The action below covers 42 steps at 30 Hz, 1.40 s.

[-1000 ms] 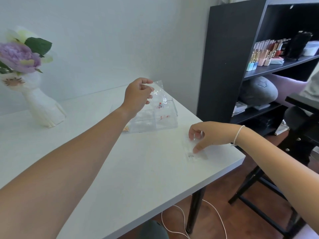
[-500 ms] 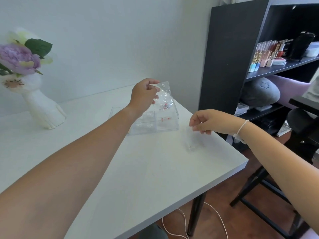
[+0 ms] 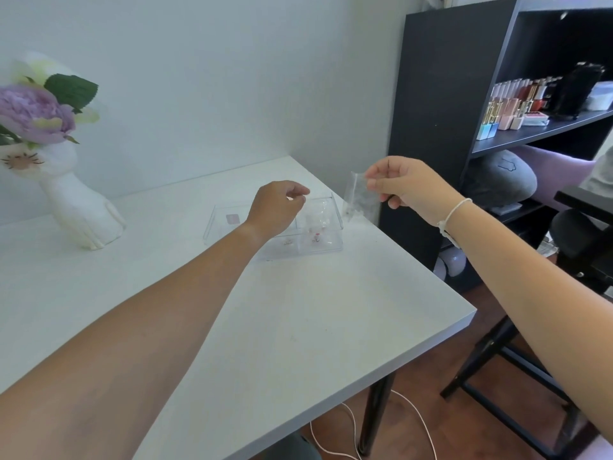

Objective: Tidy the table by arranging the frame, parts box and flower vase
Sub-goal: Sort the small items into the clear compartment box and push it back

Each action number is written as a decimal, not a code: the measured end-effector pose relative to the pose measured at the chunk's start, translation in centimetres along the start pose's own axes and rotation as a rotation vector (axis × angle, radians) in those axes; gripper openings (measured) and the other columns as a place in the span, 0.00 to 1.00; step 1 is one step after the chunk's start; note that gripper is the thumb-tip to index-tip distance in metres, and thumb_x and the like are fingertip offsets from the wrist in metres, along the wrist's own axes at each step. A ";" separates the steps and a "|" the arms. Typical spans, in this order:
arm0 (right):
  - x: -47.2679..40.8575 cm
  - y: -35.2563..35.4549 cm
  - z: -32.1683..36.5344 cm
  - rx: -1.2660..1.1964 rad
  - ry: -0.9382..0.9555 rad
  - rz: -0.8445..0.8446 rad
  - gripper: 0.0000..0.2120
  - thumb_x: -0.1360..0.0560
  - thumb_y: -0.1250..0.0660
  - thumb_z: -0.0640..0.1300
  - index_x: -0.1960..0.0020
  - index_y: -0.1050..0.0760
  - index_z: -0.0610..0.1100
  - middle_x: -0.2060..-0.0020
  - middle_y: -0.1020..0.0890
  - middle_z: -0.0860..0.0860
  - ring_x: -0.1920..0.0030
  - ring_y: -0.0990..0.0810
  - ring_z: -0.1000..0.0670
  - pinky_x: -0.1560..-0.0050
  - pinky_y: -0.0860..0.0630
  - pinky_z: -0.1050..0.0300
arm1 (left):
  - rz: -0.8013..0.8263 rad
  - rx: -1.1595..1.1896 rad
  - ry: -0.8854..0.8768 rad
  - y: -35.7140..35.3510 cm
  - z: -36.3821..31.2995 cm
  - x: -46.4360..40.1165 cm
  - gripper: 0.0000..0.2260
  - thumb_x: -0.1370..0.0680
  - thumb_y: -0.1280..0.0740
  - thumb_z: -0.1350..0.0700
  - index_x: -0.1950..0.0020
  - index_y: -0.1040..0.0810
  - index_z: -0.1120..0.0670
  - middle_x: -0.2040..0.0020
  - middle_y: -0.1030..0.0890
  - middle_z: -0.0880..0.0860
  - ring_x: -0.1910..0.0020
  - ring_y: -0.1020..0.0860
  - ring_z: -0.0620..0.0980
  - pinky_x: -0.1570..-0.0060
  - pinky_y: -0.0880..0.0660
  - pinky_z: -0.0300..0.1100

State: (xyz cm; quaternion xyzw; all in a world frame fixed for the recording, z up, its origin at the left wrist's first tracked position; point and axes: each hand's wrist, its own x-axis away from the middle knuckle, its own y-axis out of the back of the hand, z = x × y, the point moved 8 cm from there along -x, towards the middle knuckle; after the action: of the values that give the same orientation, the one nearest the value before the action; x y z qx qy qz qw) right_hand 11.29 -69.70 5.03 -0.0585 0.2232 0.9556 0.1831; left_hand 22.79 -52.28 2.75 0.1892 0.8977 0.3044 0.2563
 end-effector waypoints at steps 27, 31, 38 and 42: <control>-3.9 -7.4 -0.7 0.241 -0.068 -0.214 0.04 0.31 0.32 0.43 0.57 0.26 0.47 0.59 0.23 0.50 0.59 0.24 0.49 0.58 0.29 0.56 | -0.110 0.092 0.185 8.4 10.1 7.6 0.22 0.26 0.34 0.45 0.33 0.31 0.46 0.35 0.30 0.44 0.42 0.29 0.44 0.50 0.35 0.33; -3.2 -8.0 -1.0 0.335 -0.061 -0.223 0.07 0.29 0.34 0.47 0.55 0.22 0.44 0.56 0.19 0.49 0.58 0.24 0.50 0.59 0.30 0.58 | -0.046 0.177 0.232 7.5 10.8 8.3 0.28 0.27 0.33 0.43 0.29 0.37 0.43 0.37 0.29 0.47 0.42 0.30 0.44 0.56 0.37 0.27; -1.5 -7.9 -2.2 0.053 -0.039 -0.295 0.24 0.24 0.43 0.58 0.33 0.31 0.46 0.33 0.28 0.49 0.35 0.29 0.50 0.38 0.37 0.61 | -0.028 0.372 0.298 6.8 11.7 8.1 0.35 0.31 0.36 0.35 0.27 0.40 0.46 0.32 0.35 0.40 0.35 0.31 0.44 0.34 0.37 0.42; -0.5 -9.3 -4.5 -0.199 -0.162 -0.214 0.27 0.24 0.46 0.59 0.29 0.37 0.48 0.28 0.34 0.53 0.29 0.37 0.52 0.30 0.44 0.59 | 0.001 0.545 0.359 6.0 12.0 8.0 0.39 0.33 0.38 0.33 0.26 0.41 0.48 0.26 0.37 0.46 0.29 0.37 0.45 0.27 0.42 0.49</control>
State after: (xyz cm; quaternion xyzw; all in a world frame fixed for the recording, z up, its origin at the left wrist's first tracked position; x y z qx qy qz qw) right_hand 15.35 -64.14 -2.66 -0.0226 0.1045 0.9497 0.2944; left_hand 24.43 -38.49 -4.31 0.1946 0.9769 0.0813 0.0339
